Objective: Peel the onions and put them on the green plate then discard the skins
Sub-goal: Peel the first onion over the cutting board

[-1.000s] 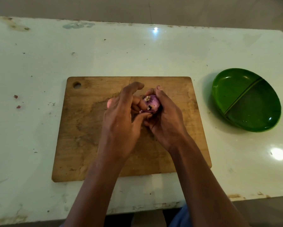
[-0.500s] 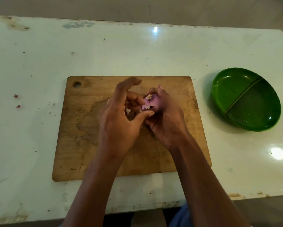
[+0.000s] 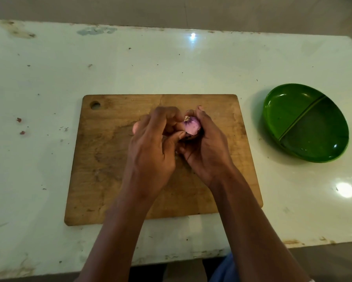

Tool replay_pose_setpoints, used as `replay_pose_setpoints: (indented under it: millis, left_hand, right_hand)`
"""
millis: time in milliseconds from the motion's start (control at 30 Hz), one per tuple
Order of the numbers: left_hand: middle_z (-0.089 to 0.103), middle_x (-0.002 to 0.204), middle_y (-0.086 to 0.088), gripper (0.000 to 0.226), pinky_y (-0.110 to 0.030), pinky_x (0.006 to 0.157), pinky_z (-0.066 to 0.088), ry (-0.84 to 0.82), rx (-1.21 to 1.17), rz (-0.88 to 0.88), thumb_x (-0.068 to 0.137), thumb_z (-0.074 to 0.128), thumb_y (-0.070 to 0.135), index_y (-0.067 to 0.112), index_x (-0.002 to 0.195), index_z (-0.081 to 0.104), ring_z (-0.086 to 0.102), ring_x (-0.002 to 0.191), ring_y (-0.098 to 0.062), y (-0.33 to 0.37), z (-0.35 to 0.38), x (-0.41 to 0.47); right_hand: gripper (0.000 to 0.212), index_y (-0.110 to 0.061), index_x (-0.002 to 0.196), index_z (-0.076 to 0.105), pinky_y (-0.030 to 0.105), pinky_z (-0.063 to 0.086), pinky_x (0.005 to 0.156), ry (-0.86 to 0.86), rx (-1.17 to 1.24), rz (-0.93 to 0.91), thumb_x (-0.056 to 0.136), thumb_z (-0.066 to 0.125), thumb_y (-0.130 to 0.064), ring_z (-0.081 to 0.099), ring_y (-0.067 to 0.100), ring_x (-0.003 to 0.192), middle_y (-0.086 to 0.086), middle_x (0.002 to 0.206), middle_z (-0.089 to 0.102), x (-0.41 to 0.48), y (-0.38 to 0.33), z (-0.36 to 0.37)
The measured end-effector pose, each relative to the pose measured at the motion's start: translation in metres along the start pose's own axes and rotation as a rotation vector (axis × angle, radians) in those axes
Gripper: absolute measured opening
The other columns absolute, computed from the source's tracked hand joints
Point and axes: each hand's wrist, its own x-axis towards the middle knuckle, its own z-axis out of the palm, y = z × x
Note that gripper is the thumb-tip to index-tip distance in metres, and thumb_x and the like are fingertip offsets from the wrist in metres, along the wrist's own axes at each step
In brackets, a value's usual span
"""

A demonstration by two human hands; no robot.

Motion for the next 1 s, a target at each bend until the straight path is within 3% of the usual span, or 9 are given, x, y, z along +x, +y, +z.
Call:
replay_pose_setpoints:
  millis: [100, 200, 300, 467, 567, 733, 900, 933, 1000]
  left_hand:
    - [0.056, 0.09, 0.001, 0.029, -0.037, 0.068, 0.052, -0.006, 0.014, 0.007, 0.084, 0.06, 0.005, 0.026, 0.094, 0.042, 0.061, 0.086, -0.021, 0.001, 0.001, 0.0]
    - [0.048, 0.083, 0.012, 0.033, -0.025, 0.063, 0.046, -0.015, 0.036, 0.012, 0.083, 0.059, 0.001, 0.026, 0.088, 0.038, 0.056, 0.077, -0.017, 0.0, 0.002, 0.0]
    - [0.043, 0.079, 0.014, 0.04, -0.024, 0.059, 0.043, -0.038, 0.055, 0.018, 0.082, 0.06, -0.007, 0.024, 0.084, 0.035, 0.05, 0.071, -0.013, -0.002, 0.003, -0.001]
    - [0.049, 0.073, 0.0, 0.043, -0.026, 0.062, 0.042, -0.05, 0.035, 0.019, 0.079, 0.062, -0.015, 0.019, 0.077, 0.034, 0.052, 0.073, -0.017, 0.002, 0.004, -0.002]
    - [0.057, 0.076, -0.008, 0.047, -0.016, 0.069, 0.045, -0.068, -0.003, 0.042, 0.075, 0.06, -0.022, 0.018, 0.076, 0.034, 0.057, 0.078, -0.018, 0.003, 0.007, -0.001]
    - [0.059, 0.082, -0.009, 0.058, -0.046, 0.066, 0.05, -0.125, -0.066, 0.003, 0.079, 0.058, -0.017, 0.034, 0.077, 0.03, 0.061, 0.083, -0.028, 0.003, 0.007, -0.001]
    - [0.06, 0.078, -0.008, 0.046, -0.044, 0.072, 0.051, -0.183, -0.138, -0.017, 0.08, 0.059, -0.005, 0.031, 0.072, 0.033, 0.061, 0.081, -0.024, 0.009, 0.006, 0.001]
    - [0.059, 0.077, -0.007, 0.042, -0.037, 0.074, 0.053, -0.201, -0.176, -0.034, 0.08, 0.059, -0.005, 0.026, 0.071, 0.034, 0.061, 0.08, -0.02, 0.011, 0.005, 0.001]
    - [0.058, 0.075, -0.008, 0.037, -0.023, 0.073, 0.052, -0.23, -0.248, -0.078, 0.08, 0.06, -0.005, 0.019, 0.07, 0.033, 0.061, 0.078, -0.015, 0.013, 0.0, 0.002]
  right_hand:
    - [0.032, -0.012, 0.086, 0.06, 0.027, 0.05, 0.061, 0.039, 0.008, 0.003, 0.101, 0.042, -0.033, 0.062, 0.013, 0.065, 0.003, 0.071, 0.066, 0.001, 0.0, -0.001]
    - [0.031, -0.012, 0.086, 0.06, 0.027, 0.05, 0.061, 0.063, 0.004, -0.007, 0.101, 0.043, -0.034, 0.062, 0.012, 0.063, 0.001, 0.067, 0.066, 0.001, 0.0, -0.001]
    - [0.032, -0.013, 0.086, 0.06, 0.026, 0.05, 0.059, 0.083, 0.011, -0.011, 0.101, 0.043, -0.035, 0.062, 0.011, 0.061, 0.0, 0.065, 0.065, 0.001, 0.0, -0.002]
    - [0.031, -0.009, 0.093, 0.06, 0.026, 0.054, 0.057, 0.169, 0.067, 0.013, 0.099, 0.047, -0.036, 0.065, 0.014, 0.061, 0.005, 0.067, 0.067, 0.003, -0.002, -0.003]
    - [0.032, -0.008, 0.095, 0.059, 0.028, 0.056, 0.061, 0.246, 0.144, 0.012, 0.097, 0.051, -0.038, 0.066, 0.018, 0.065, 0.009, 0.073, 0.067, 0.006, -0.007, -0.007]
    - [0.044, -0.004, 0.108, 0.059, 0.039, 0.055, 0.082, 0.3, 0.188, 0.021, 0.095, 0.051, -0.044, 0.065, 0.026, 0.077, 0.015, 0.088, 0.068, 0.013, -0.007, -0.011]
    - [0.068, -0.001, 0.136, 0.046, 0.05, 0.046, 0.101, 0.308, 0.234, 0.034, 0.092, 0.049, -0.053, 0.06, 0.039, 0.113, 0.024, 0.121, 0.06, 0.017, -0.004, -0.017]
    - [0.07, -0.001, 0.136, 0.046, 0.045, 0.051, 0.095, 0.296, 0.256, 0.04, 0.091, 0.048, -0.055, 0.063, 0.037, 0.105, 0.023, 0.114, 0.062, 0.018, -0.005, -0.018]
    - [0.067, -0.002, 0.126, 0.05, 0.03, 0.053, 0.066, 0.28, 0.31, 0.042, 0.092, 0.044, -0.059, 0.062, 0.024, 0.07, 0.015, 0.088, 0.063, 0.018, -0.01, -0.025]
